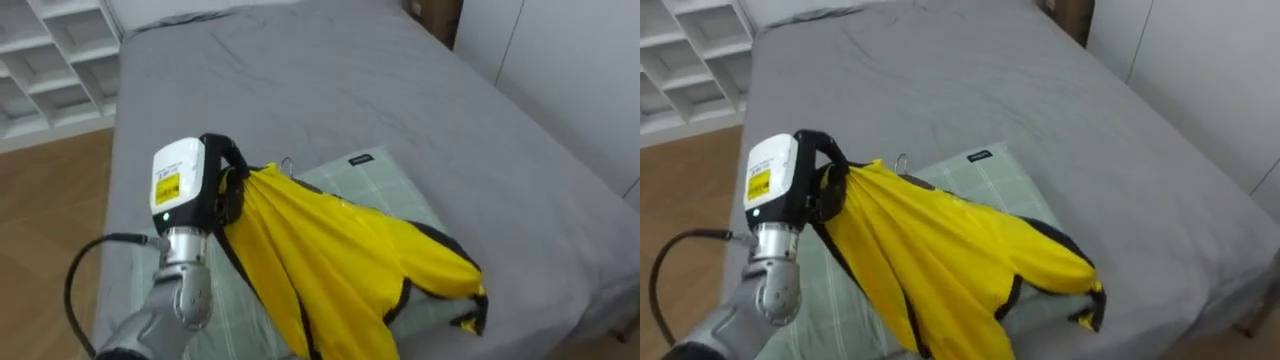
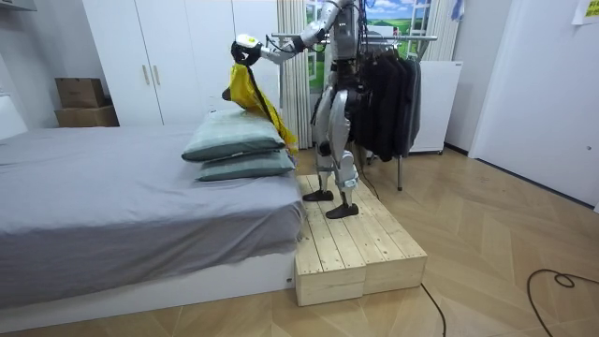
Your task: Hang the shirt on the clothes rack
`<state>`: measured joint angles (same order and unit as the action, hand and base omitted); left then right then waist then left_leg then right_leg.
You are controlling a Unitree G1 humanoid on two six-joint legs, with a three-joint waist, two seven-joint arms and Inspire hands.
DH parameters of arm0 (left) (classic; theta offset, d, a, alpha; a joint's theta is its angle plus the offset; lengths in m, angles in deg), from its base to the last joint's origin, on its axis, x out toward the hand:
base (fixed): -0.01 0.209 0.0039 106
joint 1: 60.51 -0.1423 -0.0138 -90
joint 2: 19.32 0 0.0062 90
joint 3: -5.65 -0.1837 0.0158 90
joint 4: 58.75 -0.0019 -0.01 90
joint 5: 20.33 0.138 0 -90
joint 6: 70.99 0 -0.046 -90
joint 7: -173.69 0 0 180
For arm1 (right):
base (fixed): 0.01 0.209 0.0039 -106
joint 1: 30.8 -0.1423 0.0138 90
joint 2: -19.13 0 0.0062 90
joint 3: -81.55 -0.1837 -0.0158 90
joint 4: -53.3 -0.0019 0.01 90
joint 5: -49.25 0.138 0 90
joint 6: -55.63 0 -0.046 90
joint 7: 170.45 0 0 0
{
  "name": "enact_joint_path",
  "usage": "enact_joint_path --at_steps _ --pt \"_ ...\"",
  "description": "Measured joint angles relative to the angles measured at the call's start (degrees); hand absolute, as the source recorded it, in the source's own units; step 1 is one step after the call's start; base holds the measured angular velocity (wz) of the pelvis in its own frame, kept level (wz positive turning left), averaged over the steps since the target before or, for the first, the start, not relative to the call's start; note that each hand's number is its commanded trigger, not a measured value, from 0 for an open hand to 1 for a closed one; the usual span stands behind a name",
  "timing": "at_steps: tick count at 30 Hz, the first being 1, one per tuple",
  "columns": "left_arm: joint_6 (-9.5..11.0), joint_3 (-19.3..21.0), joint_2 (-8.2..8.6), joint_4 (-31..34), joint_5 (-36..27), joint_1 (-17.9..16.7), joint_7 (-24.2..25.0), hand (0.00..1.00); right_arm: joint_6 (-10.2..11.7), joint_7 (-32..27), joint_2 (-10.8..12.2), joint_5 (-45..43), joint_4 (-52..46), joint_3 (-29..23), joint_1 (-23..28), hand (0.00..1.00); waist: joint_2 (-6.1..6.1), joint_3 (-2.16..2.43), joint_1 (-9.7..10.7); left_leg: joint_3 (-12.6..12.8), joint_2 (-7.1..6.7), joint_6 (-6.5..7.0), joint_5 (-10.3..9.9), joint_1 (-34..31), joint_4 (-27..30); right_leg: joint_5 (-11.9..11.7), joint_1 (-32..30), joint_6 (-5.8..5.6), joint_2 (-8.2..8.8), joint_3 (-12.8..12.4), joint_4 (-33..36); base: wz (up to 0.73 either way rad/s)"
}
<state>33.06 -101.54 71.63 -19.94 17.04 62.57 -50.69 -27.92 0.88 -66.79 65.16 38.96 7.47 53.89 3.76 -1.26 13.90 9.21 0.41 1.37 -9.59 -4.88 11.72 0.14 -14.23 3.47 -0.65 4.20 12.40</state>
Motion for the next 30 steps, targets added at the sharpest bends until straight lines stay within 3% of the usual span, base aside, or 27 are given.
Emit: enact_joint_path --at_steps 5,7,9,13,23,30 --pt "0.15 -0.03 -1.14 5.18 2.26 -2.36 0.02 1.0 -0.03 -0.02 -0.06 -0.46 -0.1 -1.67 0.31 0.0 0.37 0.33 -0.38 -0.51 0.23 -0.01 -0.02 2.57 -0.62 0.18 3.03 -0.16 -0.18 0.55 -1.09 0.06" --pt "0.06 -0.02 -1.83 9.03 3.48 -4.79 0.03 1.0 -0.03 -0.03 -0.14 -0.91 -0.2 -2.02 0.44 0.0 0.7 0.58 -0.51 -0.56 0.29 -0.02 -0.04 4.24 -1.48 0.21 4.64 -0.2 -0.42 0.55 -1.87 0.0" --pt "0.1 -0.04 -1.93 13.59 5.17 -7.85 0.04 1.0 -0.07 -0.18 -0.3 -1.06 -0.22 -2.22 0.52 0.0 1.15 0.87 -0.82 -0.68 0.26 -0.04 -0.09 6.25 -2.26 0.69 6.22 -0.32 -0.42 0.57 -1.81 0.0" --pt "0.19 -1.35 -1.92 16.07 6.12 -9.27 0.18 1.0 -0.21 -0.3 -0.34 -2.95 -0.85 -2.36 0.75 0.0 1.36 0.97 -1.98 -1.31 0.26 -0.06 -0.5 7.56 -2.23 1.11 7.61 -0.46 -0.45 0.73 -1.73 0.03" --pt "0.72 -2.48 -2.49 20.17 6.11 -10.16 2.28 1.0 0.17 0.1 -0.17 -2.78 -5.03 -3.82 0.75 0.0 1.52 0.87 -2.14 -2.27 0.29 0.03 -0.72 9.68 -2.66 1.65 10.43 -0.7 -0.54 1.91 -2.55 0.06" --pt "1.55 -3.24 -5.02 26.39 8.51 -10.81 2.46 1.0 0.12 1.44 -0.24 -2.91 -13.42 -3.88 0.86 0.0 1.93 0.41 -2.25 -2.45 0.32 0.08 -0.78 10.53 -3.49 1.99 10.88 -0.91 -0.68 1.86 -2.74 0.0"
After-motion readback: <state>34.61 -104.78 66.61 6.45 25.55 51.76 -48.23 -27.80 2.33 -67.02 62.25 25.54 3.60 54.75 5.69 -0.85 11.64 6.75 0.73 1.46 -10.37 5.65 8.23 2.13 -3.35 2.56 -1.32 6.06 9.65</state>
